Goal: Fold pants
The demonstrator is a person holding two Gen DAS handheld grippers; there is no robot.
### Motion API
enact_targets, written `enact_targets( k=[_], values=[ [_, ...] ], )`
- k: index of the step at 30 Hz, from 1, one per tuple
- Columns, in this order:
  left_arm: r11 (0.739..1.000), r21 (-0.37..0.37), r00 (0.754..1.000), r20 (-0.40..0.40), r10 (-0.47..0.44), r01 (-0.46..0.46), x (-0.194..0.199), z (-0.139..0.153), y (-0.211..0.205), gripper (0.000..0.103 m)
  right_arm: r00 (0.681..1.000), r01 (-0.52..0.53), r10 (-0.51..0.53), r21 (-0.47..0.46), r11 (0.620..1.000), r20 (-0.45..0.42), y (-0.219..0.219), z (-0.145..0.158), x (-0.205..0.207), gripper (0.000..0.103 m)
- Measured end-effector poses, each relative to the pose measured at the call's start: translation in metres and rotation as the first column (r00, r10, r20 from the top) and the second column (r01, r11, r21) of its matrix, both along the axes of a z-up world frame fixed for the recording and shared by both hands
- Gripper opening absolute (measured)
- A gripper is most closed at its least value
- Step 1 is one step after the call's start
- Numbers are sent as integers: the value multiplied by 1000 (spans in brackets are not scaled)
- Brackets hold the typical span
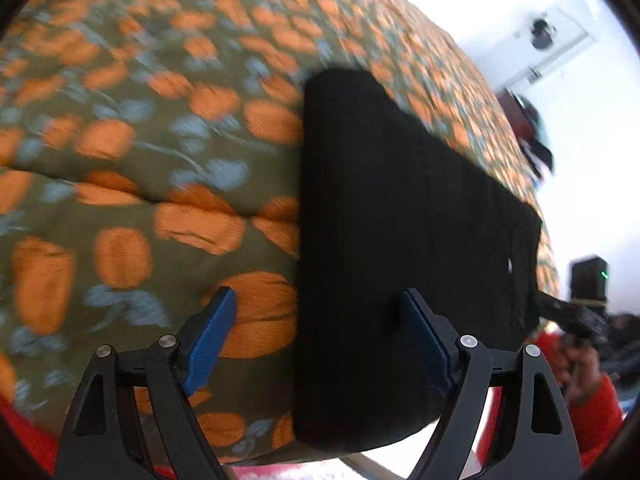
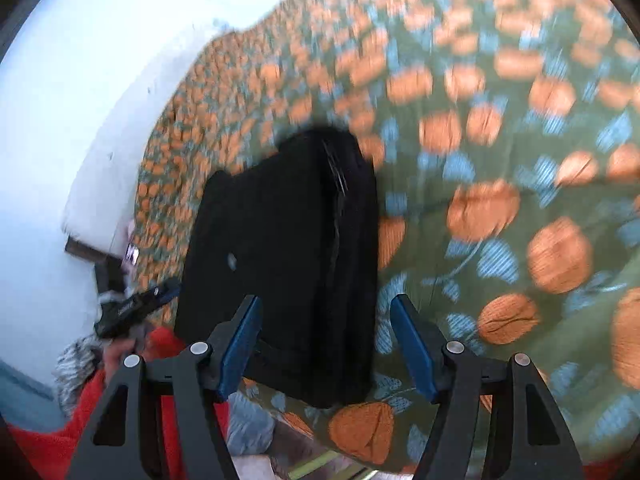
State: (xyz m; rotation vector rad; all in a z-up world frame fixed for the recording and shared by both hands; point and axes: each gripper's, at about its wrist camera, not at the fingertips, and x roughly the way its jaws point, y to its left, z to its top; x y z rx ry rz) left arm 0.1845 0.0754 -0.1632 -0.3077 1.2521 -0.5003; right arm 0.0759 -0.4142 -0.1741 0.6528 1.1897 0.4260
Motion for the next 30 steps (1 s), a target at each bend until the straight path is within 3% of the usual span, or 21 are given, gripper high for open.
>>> enact_targets(
  k=[2,3,4,5,6,7,8,10,14,17,20,22,24,26,28,29,30],
  values=[
    [998,-22,998,-4,-55,55,0,-3,-14,86,998,-45,46,26,999,-30,12,-14,5,67],
    [997,-30,997,-9,-76,76,0,-3,-20,80,996,-77,79,57,995,-36,19,-19,8,68],
    [995,-40,995,-13,-94,94,-1,-3,-27,63,993,-104,106,45,994,-44,27,-23,12,67],
    [996,-16,996,-11,-89,89,-2,-2,-30,58,991,-122,123,23,992,-59,32,-27,15,63],
    [996,-7,996,5,-87,87,-4,7,-33,32,990,-123,124,23,992,-71,32,-28,17,55],
    [996,-19,996,20,-90,91,-7,18,-35,23,990,-113,115,30,993,-79,32,-26,18,48],
    [995,-5,994,51,-97,98,-9,32,-39,22,991,-119,121,38,992,-59,34,-17,17,38],
    [992,-3,987,103,-125,126,-11,56,-47,21,987,-157,157,33,987,21,39,9,17,31],
    [988,-30,966,215,-143,152,13,109,-73,21,969,-207,200,33,978,145,47,65,32,30],
    [988,-5,947,287,-145,152,42,128,-89,21,953,-194,188,4,981,239,35,105,68,30],
    [990,46,927,347,-139,131,77,128,-120,25,951,-133,143,-55,990,275,3,120,105,30],
    [989,98,931,337,-140,114,90,113,-133,41,958,-71,102,-123,990,269,-20,116,123,32],
    [973,218,933,328,-146,76,94,92,-149,49,973,-22,67,-202,979,219,-34,101,137,42],
    [946,321,914,370,-166,42,75,83,-149,56,990,46,9,-379,924,143,-50,84,140,47],
    [936,350,892,415,-180,26,53,83,-143,81,993,76,-16,-510,857,120,-59,81,129,48],
    [928,374,874,448,-188,8,40,86,-139,86,992,86,-26,-529,844,120,-64,82,118,55],
    [916,400,849,490,-196,-19,22,91,-134,96,992,93,-30,-534,840,125,-66,85,108,70]
  ],
)
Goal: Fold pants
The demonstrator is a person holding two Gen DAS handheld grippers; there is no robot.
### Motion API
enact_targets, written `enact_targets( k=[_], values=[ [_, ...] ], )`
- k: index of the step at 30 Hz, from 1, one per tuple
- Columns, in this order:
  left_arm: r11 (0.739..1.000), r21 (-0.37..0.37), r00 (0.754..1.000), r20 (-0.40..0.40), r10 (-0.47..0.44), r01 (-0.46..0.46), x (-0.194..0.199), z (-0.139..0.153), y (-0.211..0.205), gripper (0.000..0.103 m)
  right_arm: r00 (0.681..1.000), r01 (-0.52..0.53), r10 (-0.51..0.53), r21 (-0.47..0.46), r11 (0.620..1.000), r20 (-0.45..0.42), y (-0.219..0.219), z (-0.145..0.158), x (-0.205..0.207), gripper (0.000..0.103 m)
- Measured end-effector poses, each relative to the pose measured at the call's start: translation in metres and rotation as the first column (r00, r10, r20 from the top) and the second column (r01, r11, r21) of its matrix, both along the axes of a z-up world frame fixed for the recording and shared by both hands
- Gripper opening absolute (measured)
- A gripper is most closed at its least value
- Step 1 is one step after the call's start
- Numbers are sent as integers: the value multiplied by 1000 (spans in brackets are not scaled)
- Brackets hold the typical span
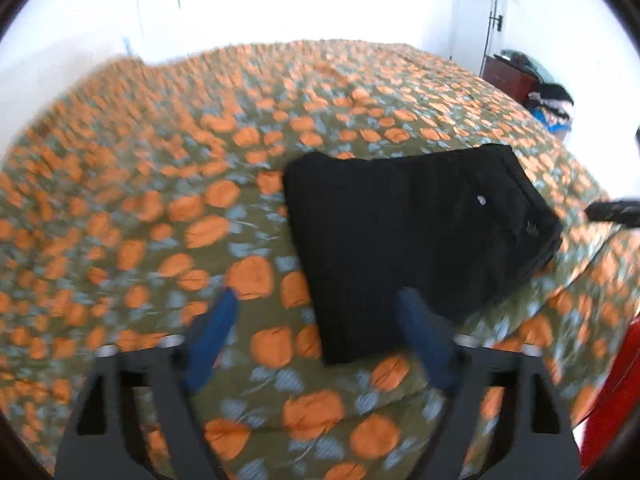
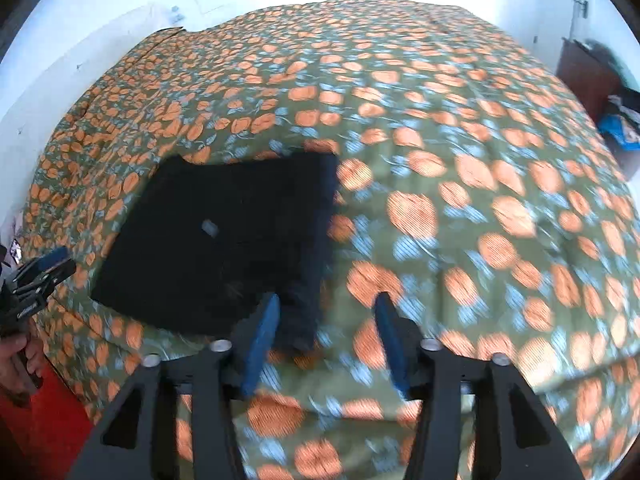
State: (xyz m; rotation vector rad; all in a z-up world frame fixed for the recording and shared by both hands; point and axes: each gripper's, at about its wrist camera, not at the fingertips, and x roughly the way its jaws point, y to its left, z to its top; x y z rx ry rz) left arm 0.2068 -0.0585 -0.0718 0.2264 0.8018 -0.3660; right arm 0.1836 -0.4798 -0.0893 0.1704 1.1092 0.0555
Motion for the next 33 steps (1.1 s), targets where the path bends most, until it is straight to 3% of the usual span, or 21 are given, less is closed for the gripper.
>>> enact_targets(
  k=[2,4,7,9,11,13,20,33],
  values=[
    [998,45,995,91,33,-38,-25,12,7,100,1000,2,-1,-29,1000,28,4,12,-25,95],
    [986,111,985,133,113,-128,-47,25,12,101,997,-8,11,-36,999,77,12,23,-53,102],
    [964,123,961,174,213,-236,-71,39,24,102,993,8,0,-75,997,115,29,41,-90,103],
    [960,109,961,133,242,-257,-83,44,29,102,992,34,-22,-97,995,124,42,44,-110,103],
    [966,136,975,23,219,-220,-92,43,29,102,992,71,-58,-110,991,113,50,43,-129,103],
    [969,150,978,-31,205,-198,-101,40,27,102,992,86,-75,-104,991,104,63,41,-145,103],
    [985,73,979,-127,162,-154,-132,36,21,102,995,54,-45,-94,994,88,103,43,-186,103],
    [984,70,981,-95,171,-165,-136,42,19,102,997,35,-25,-160,986,68,121,44,-200,103]
  ],
)
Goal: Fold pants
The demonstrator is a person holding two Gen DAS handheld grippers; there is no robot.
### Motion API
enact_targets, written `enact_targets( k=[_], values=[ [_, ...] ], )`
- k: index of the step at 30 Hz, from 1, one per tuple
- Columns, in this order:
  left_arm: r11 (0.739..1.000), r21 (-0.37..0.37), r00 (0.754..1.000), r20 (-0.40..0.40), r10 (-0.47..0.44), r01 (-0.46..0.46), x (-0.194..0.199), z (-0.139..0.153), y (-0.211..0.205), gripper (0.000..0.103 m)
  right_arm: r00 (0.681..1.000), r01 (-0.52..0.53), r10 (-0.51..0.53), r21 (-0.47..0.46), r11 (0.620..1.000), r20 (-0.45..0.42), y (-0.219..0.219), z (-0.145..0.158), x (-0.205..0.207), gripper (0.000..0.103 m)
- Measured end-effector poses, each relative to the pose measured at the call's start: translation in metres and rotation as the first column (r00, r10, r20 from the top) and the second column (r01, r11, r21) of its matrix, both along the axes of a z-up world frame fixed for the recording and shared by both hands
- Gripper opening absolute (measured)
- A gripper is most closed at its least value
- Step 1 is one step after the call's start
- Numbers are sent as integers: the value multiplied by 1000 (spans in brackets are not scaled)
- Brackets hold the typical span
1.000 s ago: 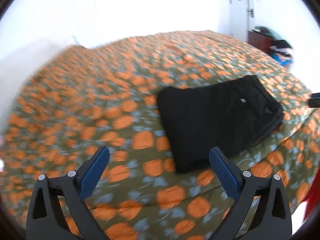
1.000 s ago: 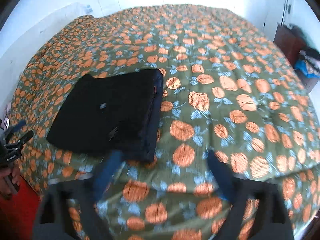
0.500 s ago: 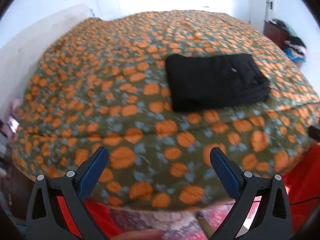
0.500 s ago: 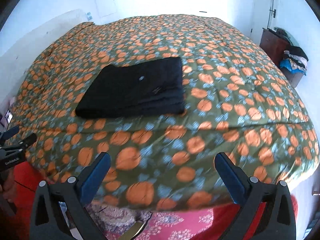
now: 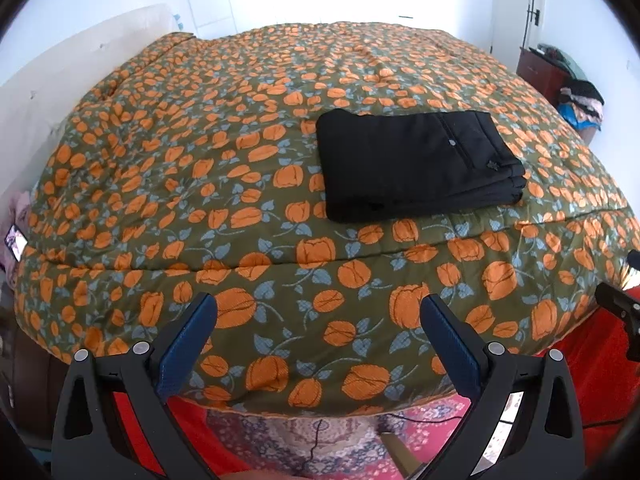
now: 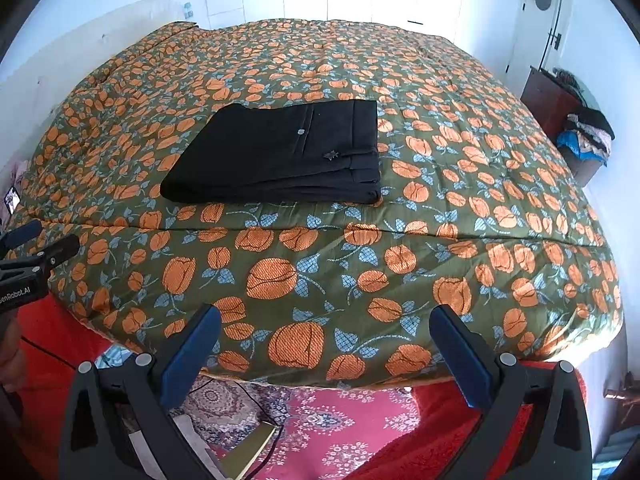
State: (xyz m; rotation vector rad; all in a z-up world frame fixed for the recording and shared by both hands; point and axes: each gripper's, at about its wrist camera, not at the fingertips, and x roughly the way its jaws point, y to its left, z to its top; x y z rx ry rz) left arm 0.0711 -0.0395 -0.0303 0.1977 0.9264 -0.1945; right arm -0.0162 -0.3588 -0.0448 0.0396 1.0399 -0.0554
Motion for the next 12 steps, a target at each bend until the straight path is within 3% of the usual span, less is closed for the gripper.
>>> enact_targets(
  k=[12],
  values=[
    [1000,16,1000,-7,12,-12,2,-5,-4,101,999,-13,14,-6,1000,33,8,4,1,103]
  ],
)
